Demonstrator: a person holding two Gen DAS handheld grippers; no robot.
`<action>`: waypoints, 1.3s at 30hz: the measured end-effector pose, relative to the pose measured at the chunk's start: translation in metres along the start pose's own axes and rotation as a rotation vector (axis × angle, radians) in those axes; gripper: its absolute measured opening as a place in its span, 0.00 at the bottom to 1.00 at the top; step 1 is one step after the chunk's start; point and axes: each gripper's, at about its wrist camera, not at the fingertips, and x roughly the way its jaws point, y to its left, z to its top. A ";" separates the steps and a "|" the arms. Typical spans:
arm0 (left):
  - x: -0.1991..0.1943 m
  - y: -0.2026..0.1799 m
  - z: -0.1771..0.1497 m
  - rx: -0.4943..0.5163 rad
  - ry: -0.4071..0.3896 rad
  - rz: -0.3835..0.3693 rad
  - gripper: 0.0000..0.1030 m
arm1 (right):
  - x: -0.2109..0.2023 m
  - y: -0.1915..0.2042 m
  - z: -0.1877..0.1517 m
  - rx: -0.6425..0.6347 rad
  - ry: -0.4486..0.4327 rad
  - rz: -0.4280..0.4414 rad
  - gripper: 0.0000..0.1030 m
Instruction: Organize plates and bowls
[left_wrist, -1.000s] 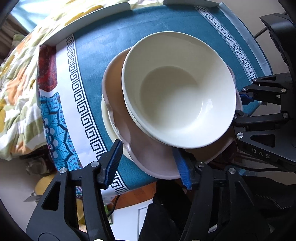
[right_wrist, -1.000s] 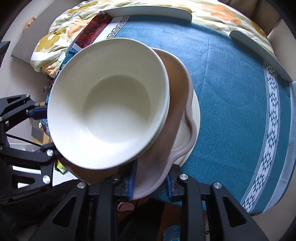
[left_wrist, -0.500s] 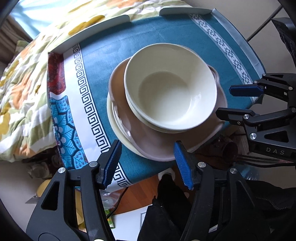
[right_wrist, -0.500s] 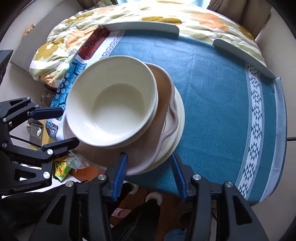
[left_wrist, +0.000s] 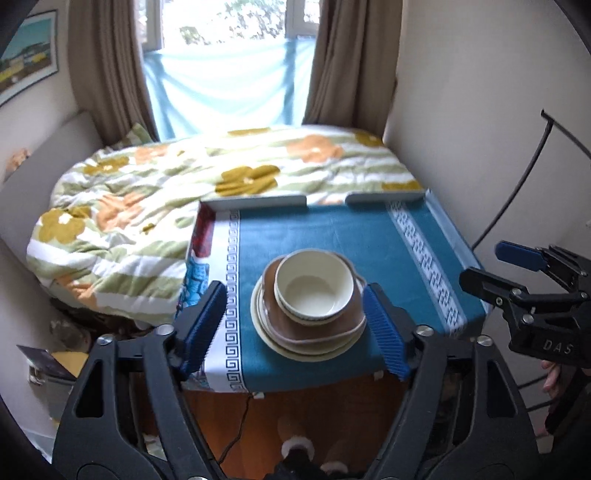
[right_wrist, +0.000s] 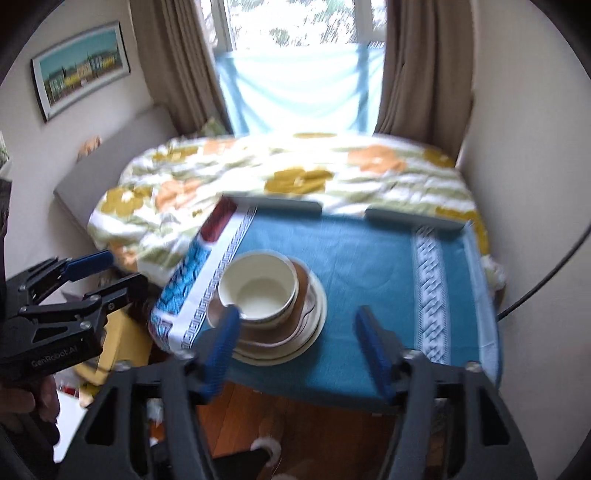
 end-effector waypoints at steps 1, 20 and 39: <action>-0.015 -0.003 0.000 -0.007 -0.056 0.013 0.96 | -0.014 0.000 -0.002 0.005 -0.036 -0.016 0.82; -0.103 -0.035 -0.029 -0.005 -0.321 0.091 1.00 | -0.111 -0.008 -0.034 0.061 -0.341 -0.190 0.86; -0.102 -0.032 -0.029 0.001 -0.330 0.091 1.00 | -0.116 -0.004 -0.035 0.078 -0.365 -0.197 0.86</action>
